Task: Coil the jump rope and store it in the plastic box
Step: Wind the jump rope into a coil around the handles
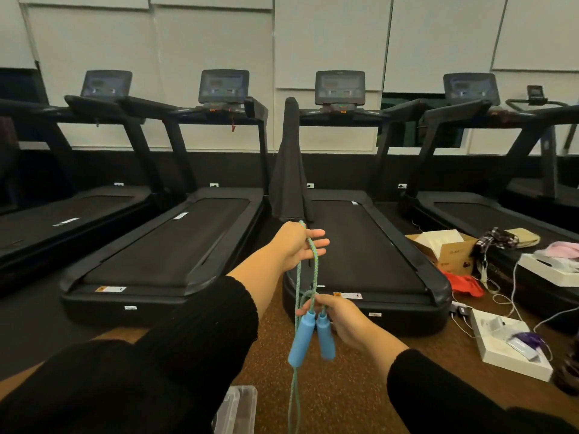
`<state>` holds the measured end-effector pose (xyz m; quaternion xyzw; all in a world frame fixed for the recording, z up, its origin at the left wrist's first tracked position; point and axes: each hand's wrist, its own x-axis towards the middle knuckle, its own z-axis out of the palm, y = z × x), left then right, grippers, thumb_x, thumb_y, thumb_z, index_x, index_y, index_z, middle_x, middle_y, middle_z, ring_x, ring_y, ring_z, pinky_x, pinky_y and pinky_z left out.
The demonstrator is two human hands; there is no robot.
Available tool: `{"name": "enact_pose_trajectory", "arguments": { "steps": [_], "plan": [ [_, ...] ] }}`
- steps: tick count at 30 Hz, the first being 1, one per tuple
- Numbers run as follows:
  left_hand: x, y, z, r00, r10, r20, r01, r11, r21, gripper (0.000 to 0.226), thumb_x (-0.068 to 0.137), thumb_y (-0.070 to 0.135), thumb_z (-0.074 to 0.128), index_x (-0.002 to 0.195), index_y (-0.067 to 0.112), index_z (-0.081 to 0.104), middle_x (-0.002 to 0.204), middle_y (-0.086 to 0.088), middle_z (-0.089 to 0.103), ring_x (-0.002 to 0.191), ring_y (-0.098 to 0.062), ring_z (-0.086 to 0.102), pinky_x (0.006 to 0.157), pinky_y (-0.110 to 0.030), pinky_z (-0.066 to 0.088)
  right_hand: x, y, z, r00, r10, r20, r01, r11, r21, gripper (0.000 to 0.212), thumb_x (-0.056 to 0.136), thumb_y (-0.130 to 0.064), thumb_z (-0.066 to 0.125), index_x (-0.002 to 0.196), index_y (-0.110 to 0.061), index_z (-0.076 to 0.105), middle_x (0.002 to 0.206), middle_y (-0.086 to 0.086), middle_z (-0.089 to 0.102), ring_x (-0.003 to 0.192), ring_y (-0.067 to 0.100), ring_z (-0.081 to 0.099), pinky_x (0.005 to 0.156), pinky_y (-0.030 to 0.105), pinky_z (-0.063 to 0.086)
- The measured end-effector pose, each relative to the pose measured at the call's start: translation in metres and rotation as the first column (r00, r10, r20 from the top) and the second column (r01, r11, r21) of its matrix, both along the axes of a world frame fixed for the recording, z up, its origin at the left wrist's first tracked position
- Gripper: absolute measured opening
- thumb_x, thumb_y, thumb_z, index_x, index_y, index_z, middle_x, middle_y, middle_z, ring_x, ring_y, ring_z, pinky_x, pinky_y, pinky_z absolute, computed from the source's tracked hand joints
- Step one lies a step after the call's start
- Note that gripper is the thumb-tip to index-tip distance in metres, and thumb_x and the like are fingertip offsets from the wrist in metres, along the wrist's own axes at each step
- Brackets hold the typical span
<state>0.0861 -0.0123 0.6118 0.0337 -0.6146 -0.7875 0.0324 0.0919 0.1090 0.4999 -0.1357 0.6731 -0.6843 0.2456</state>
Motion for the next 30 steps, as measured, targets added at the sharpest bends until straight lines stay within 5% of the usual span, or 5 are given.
{"name": "enact_pose_trajectory", "arguments": {
  "steps": [5, 17, 20, 27, 30],
  "plan": [
    [-0.009, -0.013, -0.004, 0.997, 0.079, 0.007, -0.079, 0.995, 0.06, 0.054, 0.099, -0.003, 0.021, 0.149, 0.002, 0.001, 0.117, -0.016, 0.048, 0.126, -0.039, 0.05, 0.094, -0.045, 0.045, 0.007, -0.001, 0.01, 0.989, 0.124, 0.082, -0.115, 0.988, -0.102, 0.032, 0.097, -0.017, 0.034, 0.077, -0.005, 0.057, 0.086, 0.019, 0.072, 0.089, 0.028, 0.069, 0.089, 0.039, 0.049],
    [-0.018, -0.051, -0.056, 0.959, 0.268, 0.095, -0.258, 0.96, -0.104, 0.03, 0.098, 0.001, 0.031, 0.127, 0.003, 0.035, 0.119, -0.017, 0.056, 0.103, -0.029, 0.061, 0.082, -0.036, 0.048, 0.005, -0.003, 0.006, 0.979, 0.155, 0.131, -0.137, 0.981, -0.139, 0.031, 0.099, -0.024, 0.039, 0.075, -0.008, 0.052, 0.064, 0.008, 0.057, 0.06, 0.021, 0.058, 0.075, 0.034, 0.047],
    [-0.009, -0.058, -0.077, 0.934, 0.17, 0.313, -0.027, 0.91, -0.414, 0.018, 0.095, 0.008, 0.036, 0.083, 0.013, 0.048, 0.086, -0.003, 0.051, 0.067, -0.013, 0.047, 0.07, -0.029, 0.04, 0.002, -0.002, 0.008, 0.986, 0.11, 0.122, -0.091, 0.985, -0.149, 0.03, 0.1, -0.023, 0.039, 0.076, -0.009, 0.05, 0.067, 0.009, 0.056, 0.061, 0.02, 0.061, 0.076, 0.034, 0.051],
    [0.008, -0.041, -0.085, 0.96, -0.111, 0.256, 0.274, 0.549, -0.789, 0.078, 0.081, 0.002, 0.058, 0.149, 0.017, 0.021, 0.151, -0.007, 0.026, 0.138, -0.024, 0.031, 0.103, -0.03, 0.035, -0.005, 0.004, 0.03, 0.991, 0.101, 0.088, -0.089, 0.988, -0.128, 0.025, 0.1, -0.028, 0.042, 0.087, -0.008, 0.051, 0.077, 0.016, 0.069, 0.081, 0.031, 0.068, 0.086, 0.043, 0.054],
    [0.013, -0.028, -0.081, 0.934, -0.324, 0.151, 0.335, 0.647, -0.685, 0.046, 0.09, 0.002, 0.047, 0.132, 0.022, 0.048, 0.102, 0.006, 0.062, 0.104, -0.002, 0.057, 0.093, -0.025, 0.041, -0.001, 0.007, 0.041, 0.989, 0.146, 0.037, -0.141, 0.984, -0.105, 0.023, 0.098, -0.027, 0.045, 0.091, -0.007, 0.052, 0.077, 0.015, 0.068, 0.077, 0.028, 0.069, 0.081, 0.038, 0.057]
  ]
}}
